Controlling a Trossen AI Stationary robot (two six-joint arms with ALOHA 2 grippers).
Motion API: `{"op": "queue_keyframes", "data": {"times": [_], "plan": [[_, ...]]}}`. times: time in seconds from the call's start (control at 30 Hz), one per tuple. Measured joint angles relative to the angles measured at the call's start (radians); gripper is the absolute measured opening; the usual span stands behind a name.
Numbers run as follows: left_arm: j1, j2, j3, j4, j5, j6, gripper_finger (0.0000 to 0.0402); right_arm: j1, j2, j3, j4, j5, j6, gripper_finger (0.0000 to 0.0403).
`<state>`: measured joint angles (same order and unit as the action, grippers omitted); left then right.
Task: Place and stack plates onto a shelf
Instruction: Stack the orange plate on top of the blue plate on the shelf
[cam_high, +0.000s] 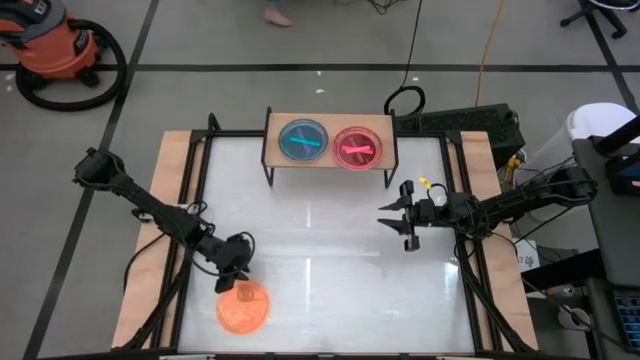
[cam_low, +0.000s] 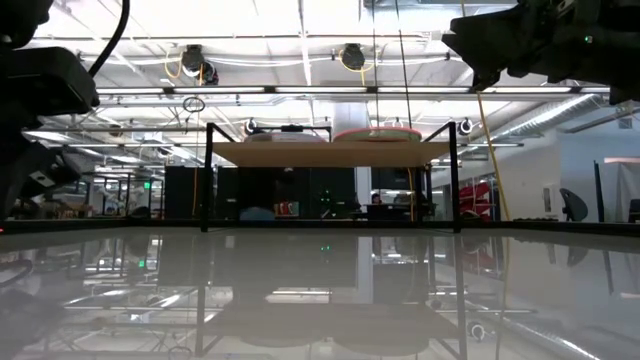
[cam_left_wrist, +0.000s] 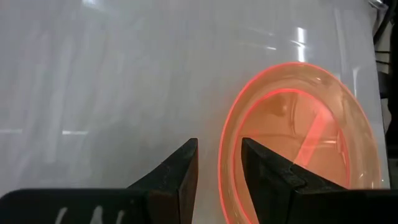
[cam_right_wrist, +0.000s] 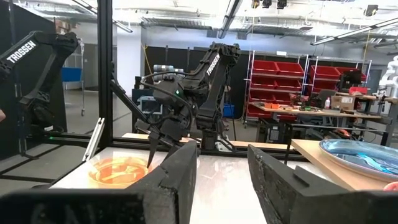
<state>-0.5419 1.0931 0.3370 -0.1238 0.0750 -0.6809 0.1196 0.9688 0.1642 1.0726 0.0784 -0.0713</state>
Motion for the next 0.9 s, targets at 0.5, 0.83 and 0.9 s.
{"op": "queue_keyframes", "data": {"times": [0.5, 0.83, 0.9], "plan": [[-0.023, 0.165, 0.003, 0.098, 0.012, -0.047, 0.0127, 0.0, 0.0, 0.001, -0.01, 0.0, 0.007, 0.0125], [-0.023, 0.196, 0.004, 0.129, 0.031, -0.04, 0.0111, 0.0, 0.0, 0.001, -0.015, 0.0, 0.007, 0.0125], [-0.023, 0.196, 0.003, 0.122, 0.029, -0.03, 0.0087, 0.0, 0.0, 0.001, -0.015, 0.0, 0.007, 0.0125]]}}
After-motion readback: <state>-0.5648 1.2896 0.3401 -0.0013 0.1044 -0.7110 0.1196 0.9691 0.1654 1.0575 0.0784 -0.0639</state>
